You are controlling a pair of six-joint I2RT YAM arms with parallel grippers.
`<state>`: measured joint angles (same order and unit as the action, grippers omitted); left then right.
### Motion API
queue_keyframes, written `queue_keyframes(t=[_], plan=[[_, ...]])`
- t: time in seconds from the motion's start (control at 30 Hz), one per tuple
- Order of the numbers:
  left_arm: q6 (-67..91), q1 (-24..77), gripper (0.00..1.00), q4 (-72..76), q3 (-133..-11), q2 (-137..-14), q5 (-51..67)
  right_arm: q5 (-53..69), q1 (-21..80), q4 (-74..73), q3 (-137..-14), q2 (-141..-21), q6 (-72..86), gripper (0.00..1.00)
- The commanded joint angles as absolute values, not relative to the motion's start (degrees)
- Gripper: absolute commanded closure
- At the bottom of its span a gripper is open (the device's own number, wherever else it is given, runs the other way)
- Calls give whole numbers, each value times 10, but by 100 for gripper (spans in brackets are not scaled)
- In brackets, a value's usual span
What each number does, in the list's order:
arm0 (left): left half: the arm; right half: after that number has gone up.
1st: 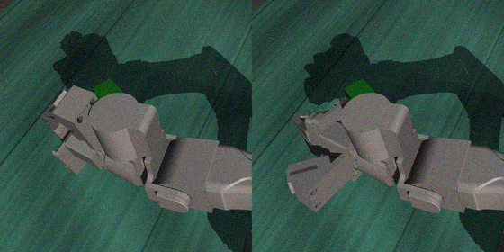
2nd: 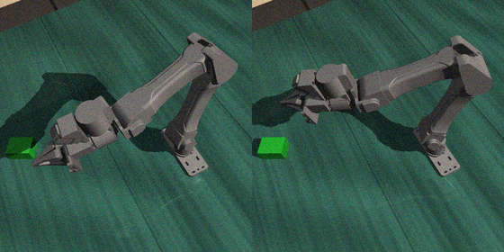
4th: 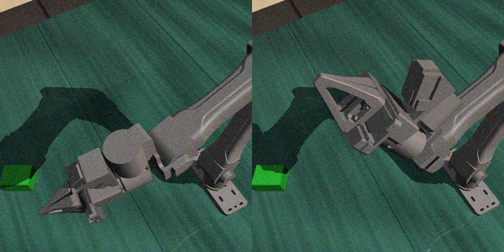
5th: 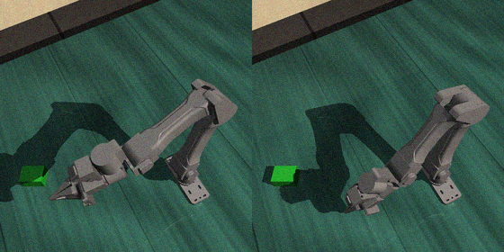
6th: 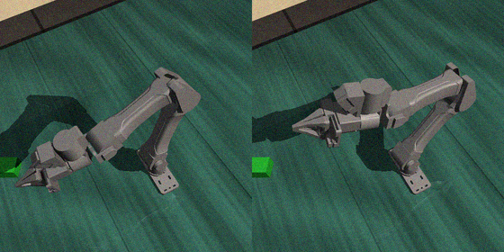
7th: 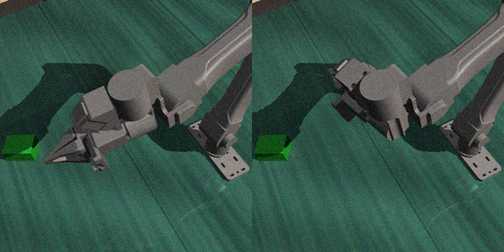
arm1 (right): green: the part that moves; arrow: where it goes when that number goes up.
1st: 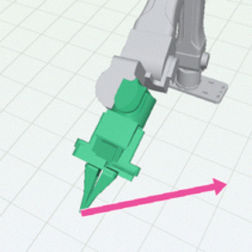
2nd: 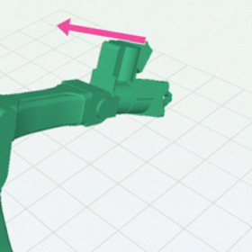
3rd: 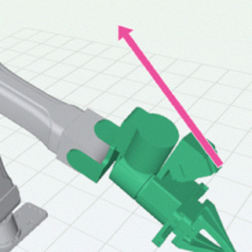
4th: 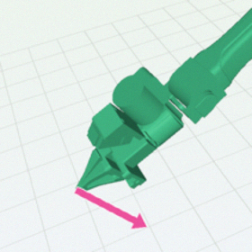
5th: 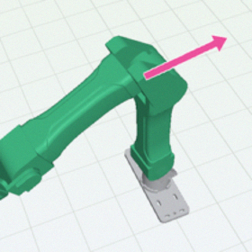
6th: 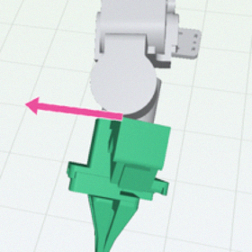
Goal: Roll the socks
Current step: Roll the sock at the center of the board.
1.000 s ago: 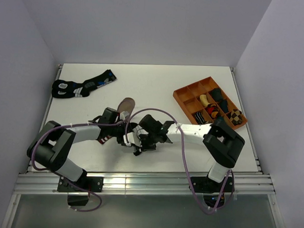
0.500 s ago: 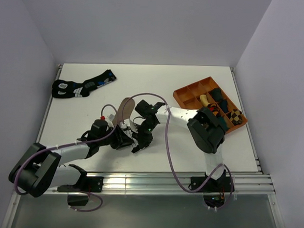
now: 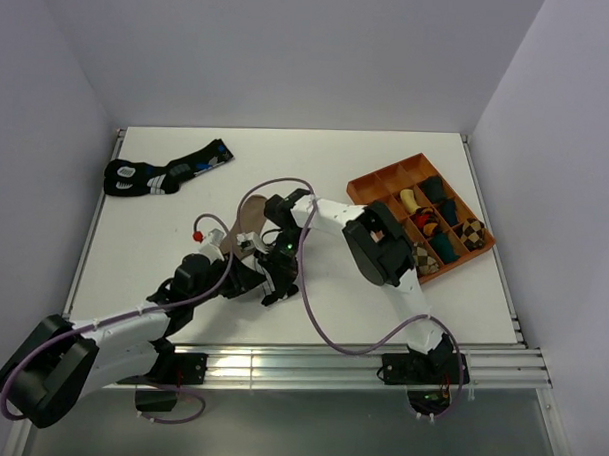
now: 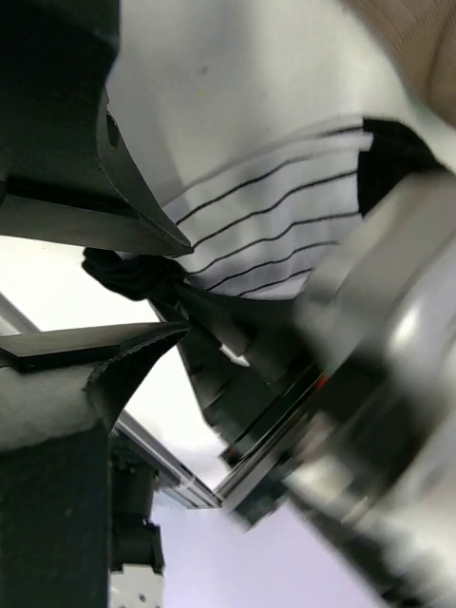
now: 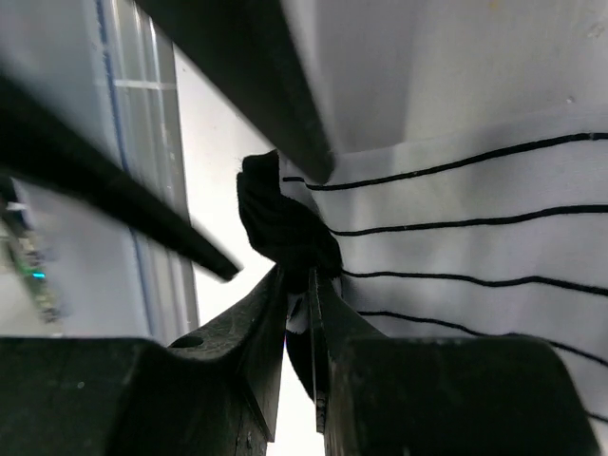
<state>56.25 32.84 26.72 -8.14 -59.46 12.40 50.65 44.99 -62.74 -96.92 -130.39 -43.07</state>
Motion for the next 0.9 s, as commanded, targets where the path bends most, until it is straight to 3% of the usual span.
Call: queue_keyframes(t=[0.0, 0.43, 0.87], plan=[[512, 366, 60, 341, -72, -595, 62, 528, 439, -695, -1013, -1335, -425, 79], [445, 434, 55, 517, -20, -664, 32, 561, 416, -757, -1051, -1390, -445, 79], [409, 475, 54, 540, -42, -742, 47, 567, 409, -756, -1049, -1398, -446, 79]])
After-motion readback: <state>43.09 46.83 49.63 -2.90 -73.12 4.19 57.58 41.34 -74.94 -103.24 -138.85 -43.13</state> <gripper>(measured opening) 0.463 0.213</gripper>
